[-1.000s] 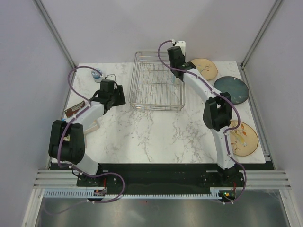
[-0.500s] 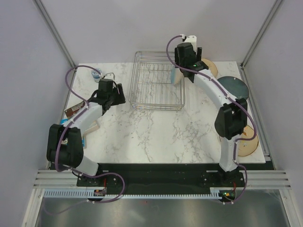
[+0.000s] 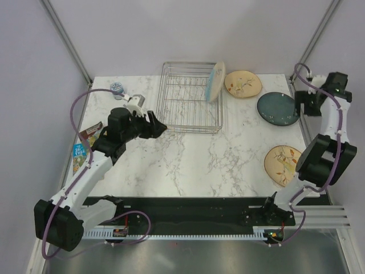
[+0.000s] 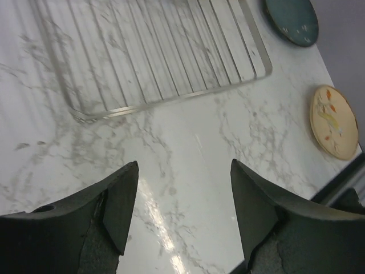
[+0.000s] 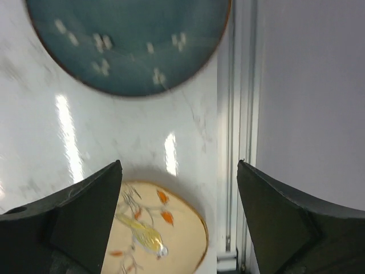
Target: Load the plates into the dish rack
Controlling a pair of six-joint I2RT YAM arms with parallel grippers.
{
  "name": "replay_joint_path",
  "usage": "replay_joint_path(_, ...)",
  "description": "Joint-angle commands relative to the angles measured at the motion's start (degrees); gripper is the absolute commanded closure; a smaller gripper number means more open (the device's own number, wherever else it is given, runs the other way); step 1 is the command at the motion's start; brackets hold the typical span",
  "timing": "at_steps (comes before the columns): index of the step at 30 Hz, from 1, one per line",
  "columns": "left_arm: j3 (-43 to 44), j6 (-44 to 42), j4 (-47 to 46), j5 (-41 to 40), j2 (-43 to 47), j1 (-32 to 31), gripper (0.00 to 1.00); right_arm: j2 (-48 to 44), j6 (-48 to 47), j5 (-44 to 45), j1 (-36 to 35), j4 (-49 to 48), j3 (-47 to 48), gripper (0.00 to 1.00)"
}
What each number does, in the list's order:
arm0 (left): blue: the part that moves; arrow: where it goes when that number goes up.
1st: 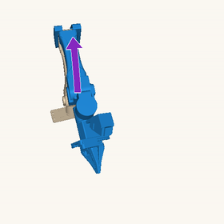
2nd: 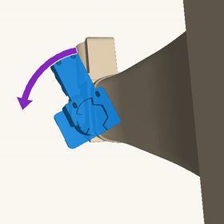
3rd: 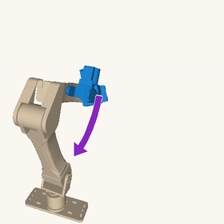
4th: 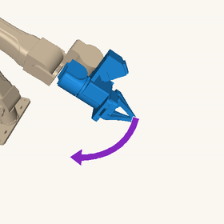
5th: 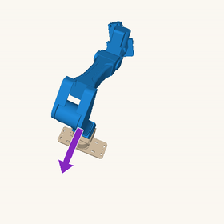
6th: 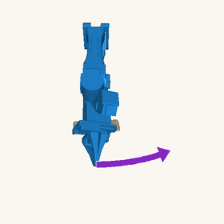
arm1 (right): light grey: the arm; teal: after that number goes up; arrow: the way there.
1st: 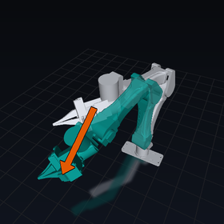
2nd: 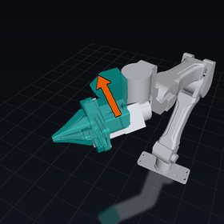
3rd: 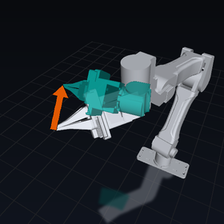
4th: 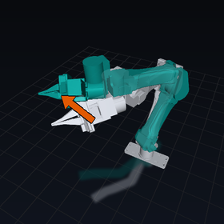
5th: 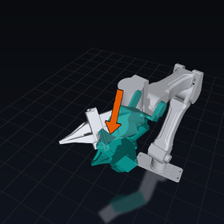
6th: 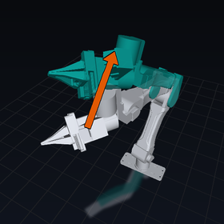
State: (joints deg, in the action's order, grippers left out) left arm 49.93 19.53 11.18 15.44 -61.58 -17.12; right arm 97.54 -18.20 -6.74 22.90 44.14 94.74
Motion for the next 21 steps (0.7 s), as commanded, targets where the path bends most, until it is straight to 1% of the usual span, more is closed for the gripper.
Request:
replay_joint_path(1,-7.4,8.1,-5.2,8.7,0.1,-3.5,0.29,5.4,-19.7,-12.7,11.4,20.4,-5.4,0.13)
replay_joint_path(2,-8.3,9.2,-5.9,9.3,0.2,-3.6,0.29,6.1,-21.8,-12.9,14.6,21.7,-5.9,0.14)
replay_joint_path(5,-10.5,8.8,-8.1,10.7,-0.5,-3.5,0.28,6.8,-27.8,-10.1,18.0,23.3,-9.5,0.13)
replay_joint_path(11,-11.8,6.9,-10.5,13.3,-2.8,-3.5,0.27,7.0,-34.4,-9.6,21.0,23.3,-17.1,0.13)
replay_joint_path(16,-10.4,3.6,-9.6,11.5,-4.4,-3.4,0.27,7.9,-34.3,-11.2,21.1,19.7,-22.0,0.14)
replay_joint_path(21,-8.6,2.1,-8.8,11.2,-5.9,-3.3,0.26,10.2,-33.1,-12.5,21.1,18.6,-23.4,0.16)
